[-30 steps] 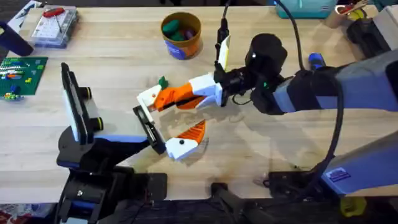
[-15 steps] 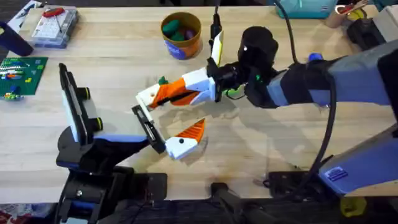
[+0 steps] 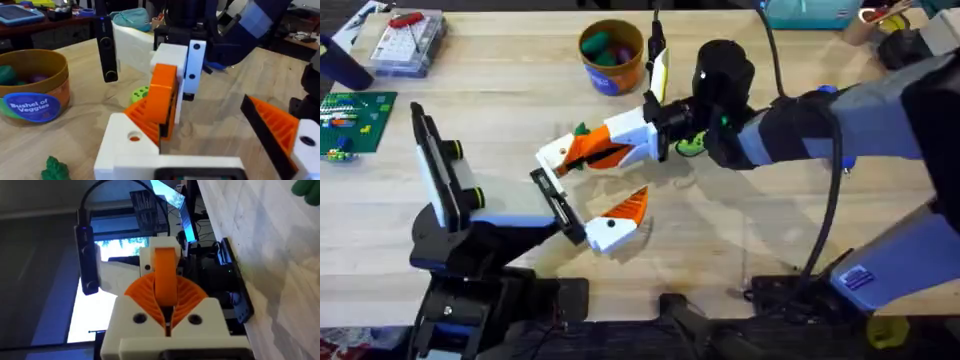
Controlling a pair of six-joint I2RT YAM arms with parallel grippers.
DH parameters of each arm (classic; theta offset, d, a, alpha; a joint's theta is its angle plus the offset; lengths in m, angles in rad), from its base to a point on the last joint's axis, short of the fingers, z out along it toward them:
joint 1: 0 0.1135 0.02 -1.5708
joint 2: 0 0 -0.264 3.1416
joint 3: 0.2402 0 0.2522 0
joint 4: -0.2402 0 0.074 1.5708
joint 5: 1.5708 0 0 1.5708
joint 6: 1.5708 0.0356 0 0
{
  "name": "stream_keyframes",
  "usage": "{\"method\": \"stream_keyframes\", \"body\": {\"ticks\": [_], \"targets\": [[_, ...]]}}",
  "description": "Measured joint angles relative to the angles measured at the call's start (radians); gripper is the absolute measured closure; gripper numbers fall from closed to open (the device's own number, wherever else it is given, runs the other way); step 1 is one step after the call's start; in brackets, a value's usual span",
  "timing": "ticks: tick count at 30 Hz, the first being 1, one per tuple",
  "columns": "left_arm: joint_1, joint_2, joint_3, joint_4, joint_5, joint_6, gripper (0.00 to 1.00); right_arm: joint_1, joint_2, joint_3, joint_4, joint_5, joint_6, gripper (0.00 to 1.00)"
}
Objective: Pick up the gripper from the table and insert it into the empty holder that is missing its gripper. Then pick up a screw, insert it into the mounting hole, and use the screwdriver to tighten it. Finally, clean up the table by picking up the vegetable and placing it into the bucket.
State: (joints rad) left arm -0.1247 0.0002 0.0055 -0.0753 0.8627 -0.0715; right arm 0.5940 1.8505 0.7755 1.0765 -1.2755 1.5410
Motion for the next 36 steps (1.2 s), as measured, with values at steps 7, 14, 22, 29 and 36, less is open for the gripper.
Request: {"method": "stream_keyframes", "body": {"ticks": [7,14,22,29,36], "targets": [[0.001,0.000,0.000,0.000,-0.001,0.002,0.011,0.001,0.002,0.010,-0.006,-0.008,0.000,0.983],[0.001,0.000,0.000,0.000,-0.001,0.003,0.011,0.001,0.002,0.011,-0.007,-0.009,0.000,0.983],[0.001,0.000,0.000,0.000,0.000,0.003,0.011,0.001,0.002,0.011,-0.007,-0.009,0.000,0.983],[0.001,0.000,0.000,0.000,0.000,0.003,0.011,0.001,0.002,0.011,-0.007,-0.009,-0.001,0.994],[0.001,0.000,0.001,-0.001,0.010,0.003,0.011,0.004,0.002,0.013,-0.007,-0.004,-0.003,0.747]]}}
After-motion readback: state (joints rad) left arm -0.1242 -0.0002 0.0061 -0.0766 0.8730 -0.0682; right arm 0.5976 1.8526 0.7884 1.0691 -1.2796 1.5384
